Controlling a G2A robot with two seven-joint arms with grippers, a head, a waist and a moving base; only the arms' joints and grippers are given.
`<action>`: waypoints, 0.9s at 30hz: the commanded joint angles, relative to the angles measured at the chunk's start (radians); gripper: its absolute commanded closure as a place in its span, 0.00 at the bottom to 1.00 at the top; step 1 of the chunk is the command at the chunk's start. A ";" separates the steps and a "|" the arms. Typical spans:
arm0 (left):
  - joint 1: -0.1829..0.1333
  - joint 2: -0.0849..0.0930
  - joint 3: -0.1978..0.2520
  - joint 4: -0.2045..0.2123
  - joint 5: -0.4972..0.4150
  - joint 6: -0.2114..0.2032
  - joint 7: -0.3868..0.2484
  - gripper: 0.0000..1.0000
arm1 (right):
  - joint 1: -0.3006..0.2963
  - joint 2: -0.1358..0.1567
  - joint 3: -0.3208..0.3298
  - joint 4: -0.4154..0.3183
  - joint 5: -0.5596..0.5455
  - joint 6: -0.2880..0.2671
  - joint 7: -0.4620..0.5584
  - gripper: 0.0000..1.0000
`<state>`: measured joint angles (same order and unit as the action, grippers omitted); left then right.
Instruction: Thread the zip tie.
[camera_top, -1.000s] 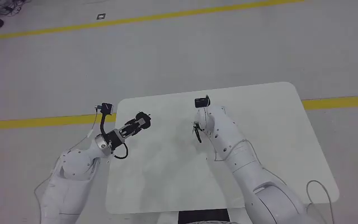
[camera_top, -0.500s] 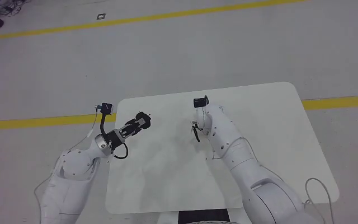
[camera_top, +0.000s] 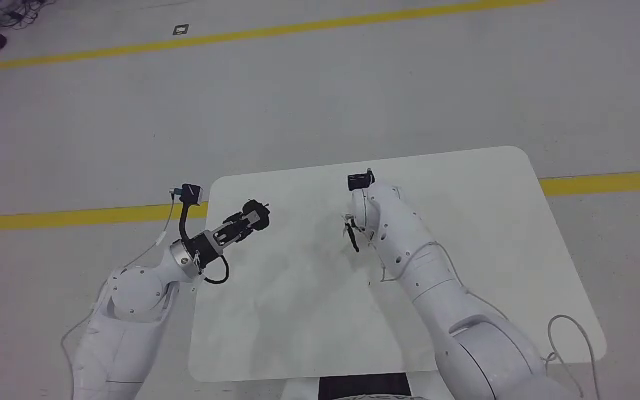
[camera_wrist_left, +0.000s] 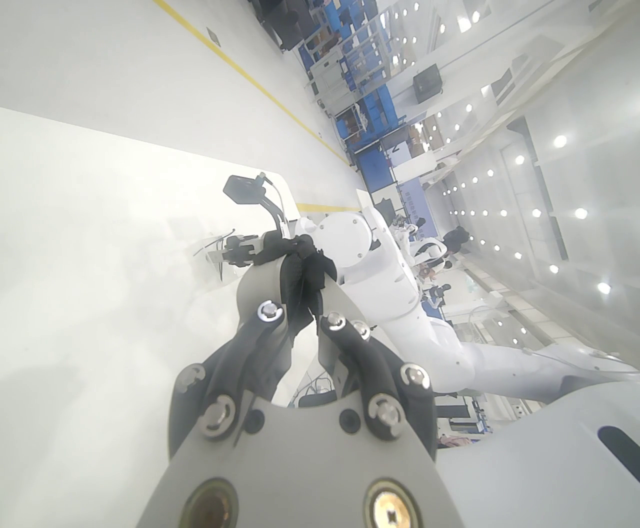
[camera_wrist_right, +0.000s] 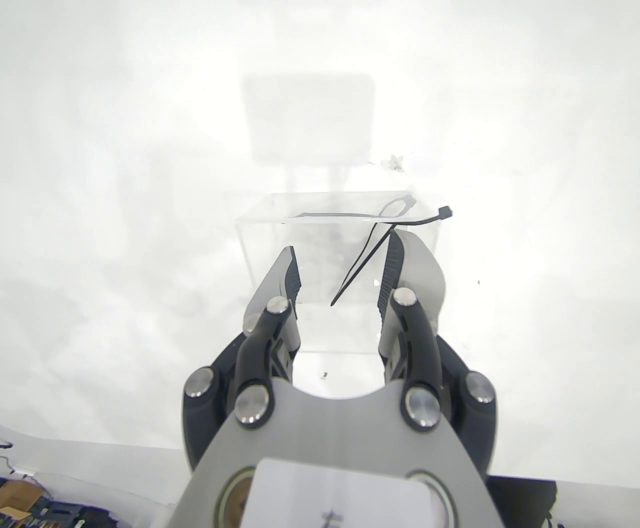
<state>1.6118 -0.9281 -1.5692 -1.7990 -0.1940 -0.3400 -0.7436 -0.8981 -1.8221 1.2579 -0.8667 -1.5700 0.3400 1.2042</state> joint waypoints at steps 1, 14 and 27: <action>0.000 0.000 0.000 0.000 0.000 0.000 0.000 1.00 | 0.004 0.000 -0.004 0.006 0.000 0.000 0.000 0.63; 0.000 0.000 0.000 0.000 0.000 0.000 0.000 1.00 | 0.081 0.003 -0.071 0.090 0.000 0.000 0.085 0.60; 0.000 0.000 0.000 0.000 0.000 0.000 0.000 1.00 | 0.012 -0.019 0.017 0.027 0.000 0.000 -0.038 0.58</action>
<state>1.6118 -0.9281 -1.5692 -1.7990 -0.1940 -0.3400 -0.7436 -0.8739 -1.8392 1.2656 -0.8282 -1.5700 0.3400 1.1758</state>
